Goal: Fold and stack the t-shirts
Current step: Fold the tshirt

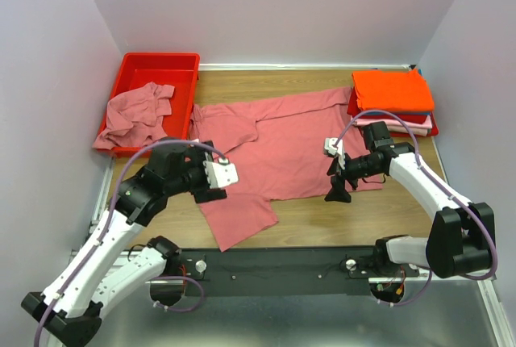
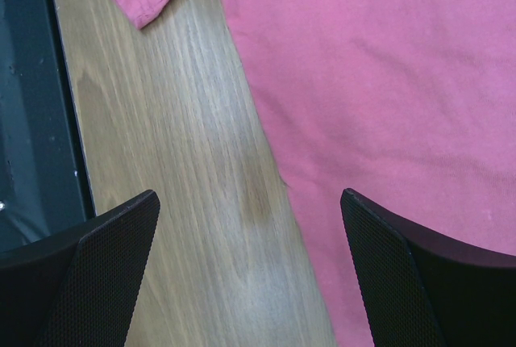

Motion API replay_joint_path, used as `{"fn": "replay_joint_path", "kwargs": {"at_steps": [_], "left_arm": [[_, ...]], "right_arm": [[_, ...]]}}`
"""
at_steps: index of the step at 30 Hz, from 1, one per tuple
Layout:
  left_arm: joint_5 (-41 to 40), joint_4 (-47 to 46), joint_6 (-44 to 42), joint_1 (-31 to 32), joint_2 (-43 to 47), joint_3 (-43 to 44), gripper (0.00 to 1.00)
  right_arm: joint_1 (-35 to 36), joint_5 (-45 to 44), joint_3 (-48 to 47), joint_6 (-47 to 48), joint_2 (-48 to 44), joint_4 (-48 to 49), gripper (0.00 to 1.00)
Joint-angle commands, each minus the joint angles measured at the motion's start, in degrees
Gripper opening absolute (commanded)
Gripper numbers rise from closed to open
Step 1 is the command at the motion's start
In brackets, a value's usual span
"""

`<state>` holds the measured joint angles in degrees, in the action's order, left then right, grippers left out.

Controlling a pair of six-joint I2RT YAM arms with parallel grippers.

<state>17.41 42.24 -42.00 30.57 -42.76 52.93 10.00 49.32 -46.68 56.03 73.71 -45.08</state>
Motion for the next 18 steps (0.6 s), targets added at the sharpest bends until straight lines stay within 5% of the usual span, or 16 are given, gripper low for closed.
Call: {"fn": "replay_joint_path", "kwargs": {"at_steps": [1, 7, 12, 17, 18], "left_arm": [[-7.04, 9.44, -12.05, 4.32, 1.28, -3.79, 0.98], [-5.19, 8.92, -14.16, 10.28, 4.0, -14.4, 0.93], [-5.98, 7.42, -21.45, 13.11, 4.45, -15.22, 0.93], [-4.67, 4.96, -25.15, 17.68, 2.77, -19.53, 0.73], [-4.23, 5.57, -27.41, 17.95, 2.86, -19.62, 0.6]], "right_arm": [[-0.51, 1.83, 0.18, 0.66, 0.29, 0.17, 1.0], [-0.51, 2.53, 0.01, 0.66, 0.9, 0.08, 1.0], [-0.51, 2.62, -0.26, 0.57, 0.82, -0.18, 1.0], [-0.51, 2.62, 0.09, 0.83, -0.23, -0.36, 1.0], [-0.51, 2.62, 0.18, 1.01, -0.76, -0.36, 1.0]]}}
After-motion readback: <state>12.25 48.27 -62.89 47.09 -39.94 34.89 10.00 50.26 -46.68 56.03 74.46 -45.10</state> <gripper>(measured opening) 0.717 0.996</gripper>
